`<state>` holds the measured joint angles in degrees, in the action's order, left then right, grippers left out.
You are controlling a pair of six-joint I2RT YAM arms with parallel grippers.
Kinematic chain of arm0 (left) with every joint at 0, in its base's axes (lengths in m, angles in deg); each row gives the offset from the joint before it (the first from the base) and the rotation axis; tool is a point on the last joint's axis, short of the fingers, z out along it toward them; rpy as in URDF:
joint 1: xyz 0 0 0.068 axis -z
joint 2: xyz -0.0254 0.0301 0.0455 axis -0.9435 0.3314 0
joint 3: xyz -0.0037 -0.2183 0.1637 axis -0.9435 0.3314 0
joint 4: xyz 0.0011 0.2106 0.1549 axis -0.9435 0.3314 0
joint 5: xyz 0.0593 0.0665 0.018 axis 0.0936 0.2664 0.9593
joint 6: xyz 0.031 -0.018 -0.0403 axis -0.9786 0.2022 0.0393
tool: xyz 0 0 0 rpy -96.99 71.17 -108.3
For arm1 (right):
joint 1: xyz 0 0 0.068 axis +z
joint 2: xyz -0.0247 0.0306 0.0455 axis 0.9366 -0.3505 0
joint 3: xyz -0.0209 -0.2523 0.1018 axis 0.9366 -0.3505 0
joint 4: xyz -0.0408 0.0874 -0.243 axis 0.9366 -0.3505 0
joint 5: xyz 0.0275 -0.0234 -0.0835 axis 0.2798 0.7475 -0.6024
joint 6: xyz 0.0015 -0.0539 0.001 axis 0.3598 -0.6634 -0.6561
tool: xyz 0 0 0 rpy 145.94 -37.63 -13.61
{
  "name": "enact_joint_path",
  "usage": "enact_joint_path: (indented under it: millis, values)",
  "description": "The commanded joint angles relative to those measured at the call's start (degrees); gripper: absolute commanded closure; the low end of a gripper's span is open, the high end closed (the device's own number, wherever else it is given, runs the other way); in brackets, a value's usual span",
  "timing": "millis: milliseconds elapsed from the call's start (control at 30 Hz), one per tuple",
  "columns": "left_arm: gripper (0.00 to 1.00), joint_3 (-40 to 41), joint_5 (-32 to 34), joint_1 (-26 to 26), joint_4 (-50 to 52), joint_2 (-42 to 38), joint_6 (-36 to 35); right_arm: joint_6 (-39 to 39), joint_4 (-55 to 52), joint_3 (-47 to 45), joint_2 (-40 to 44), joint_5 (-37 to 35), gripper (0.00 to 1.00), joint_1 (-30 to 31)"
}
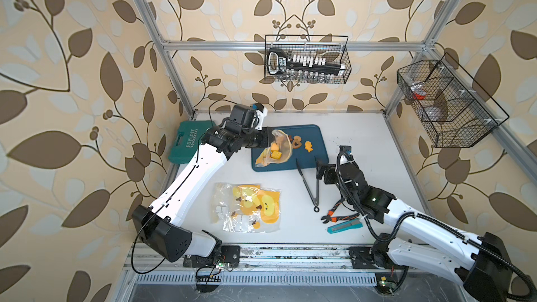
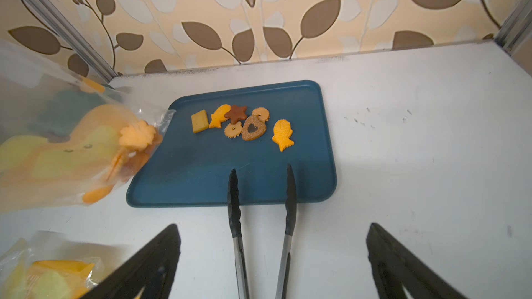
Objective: Put the cookies into a resealable bag to prevent moisture
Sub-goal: Place the ziploc bag at the center of the board.
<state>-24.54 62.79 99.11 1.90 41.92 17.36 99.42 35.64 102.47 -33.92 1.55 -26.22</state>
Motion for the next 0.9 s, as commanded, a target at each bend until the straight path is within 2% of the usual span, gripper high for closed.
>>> enact_joint_path:
  millis: [0,67,167,300,433,633,733,867]
  values:
    - [1.0,-0.9,-5.9,4.4,1.3,0.2,-3.3,-4.5,-1.3,2.2,1.6,-2.5,0.0,-0.5]
    - [1.0,-0.4,-7.1,6.7,0.9,1.6,-3.7,-6.7,-0.7,2.0,2.5,-2.2,0.0,-0.6]
    - [1.0,2.2,-8.3,7.7,-1.0,4.2,-3.1,-7.7,0.0,1.2,3.6,-0.8,0.02,-0.9]
    - [1.0,5.5,-6.5,7.7,-2.4,7.6,-2.2,-6.7,-2.6,1.7,2.5,7.6,0.05,-3.1]
    - [1.0,6.9,-7.9,7.9,-3.9,11.1,-1.8,-6.0,-4.2,2.8,0.2,15.5,0.07,-3.5]
    - [1.0,7.4,-8.3,8.0,-4.9,11.5,-1.8,-3.9,-8.3,7.8,-1.9,24.5,0.07,-5.0]
    - [0.91,7.5,-8.7,8.2,-5.0,11.4,-1.8,-0.7,-11.8,11.4,-2.9,26.0,0.09,-5.1]
    - [0.79,8.2,-8.4,8.2,-5.4,10.5,-1.9,-0.5,-16.3,15.5,-4.6,29.8,0.11,-5.1]
